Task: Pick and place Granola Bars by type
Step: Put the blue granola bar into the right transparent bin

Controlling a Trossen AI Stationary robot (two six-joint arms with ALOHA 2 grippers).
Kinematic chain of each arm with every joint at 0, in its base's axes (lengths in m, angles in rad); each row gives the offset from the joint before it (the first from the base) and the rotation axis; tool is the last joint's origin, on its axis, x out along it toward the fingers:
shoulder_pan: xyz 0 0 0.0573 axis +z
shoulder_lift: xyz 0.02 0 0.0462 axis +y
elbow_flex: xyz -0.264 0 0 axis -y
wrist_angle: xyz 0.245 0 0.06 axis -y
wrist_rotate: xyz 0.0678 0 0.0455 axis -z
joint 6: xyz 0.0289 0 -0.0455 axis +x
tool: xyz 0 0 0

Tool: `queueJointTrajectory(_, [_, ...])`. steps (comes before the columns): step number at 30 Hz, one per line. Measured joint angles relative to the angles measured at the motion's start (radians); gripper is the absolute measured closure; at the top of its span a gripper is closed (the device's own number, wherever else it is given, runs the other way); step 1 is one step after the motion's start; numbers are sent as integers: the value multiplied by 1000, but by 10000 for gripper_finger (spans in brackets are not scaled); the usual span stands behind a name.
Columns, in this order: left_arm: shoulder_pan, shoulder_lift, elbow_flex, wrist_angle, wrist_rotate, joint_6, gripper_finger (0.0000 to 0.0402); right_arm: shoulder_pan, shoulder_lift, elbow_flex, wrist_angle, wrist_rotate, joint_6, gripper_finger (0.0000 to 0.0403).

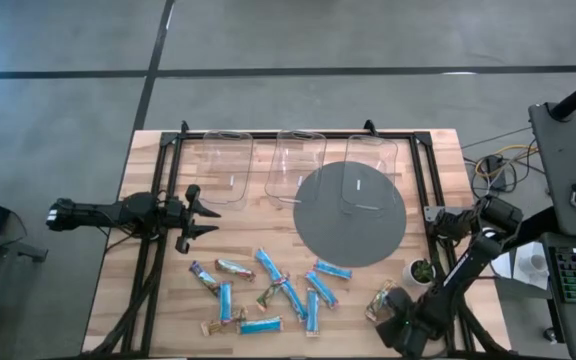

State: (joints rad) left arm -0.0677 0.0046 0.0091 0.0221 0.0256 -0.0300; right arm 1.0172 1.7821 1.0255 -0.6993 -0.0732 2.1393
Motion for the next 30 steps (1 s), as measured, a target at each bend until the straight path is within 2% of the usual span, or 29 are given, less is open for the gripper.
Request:
queueJointTrajectory(4, [0, 0, 0, 0, 0, 0, 266, -1, -41, 61, -27, 55, -84, 349])
queueJointTrajectory(10, [0, 0, 0, 0, 0, 0, 266, -7, -117, 149, -28, 152, -177, 356])
queueJointTrajectory(12, [0, 0, 0, 0, 0, 0, 266, -27, -154, 167, -46, 227, -155, 353])
queueJointTrajectory(16, [0, 0, 0, 0, 0, 0, 266, -105, -227, 183, -158, 489, -108, 346])
queueJointTrajectory(18, [0, 0, 0, 0, 0, 0, 266, -169, -275, 184, -204, 594, -121, 343])
queueJointTrajectory(20, [0, 0, 0, 0, 0, 0, 266, -257, -321, 182, -252, 629, -189, 340])
queueJointTrajectory(27, [0, 0, 0, 0, 0, 0, 266, -665, -476, 180, -536, 630, -495, 331])
queueJointTrajectory(30, [0, 0, 0, 0, 0, 0, 266, -864, -548, 163, -572, 613, -647, 330])
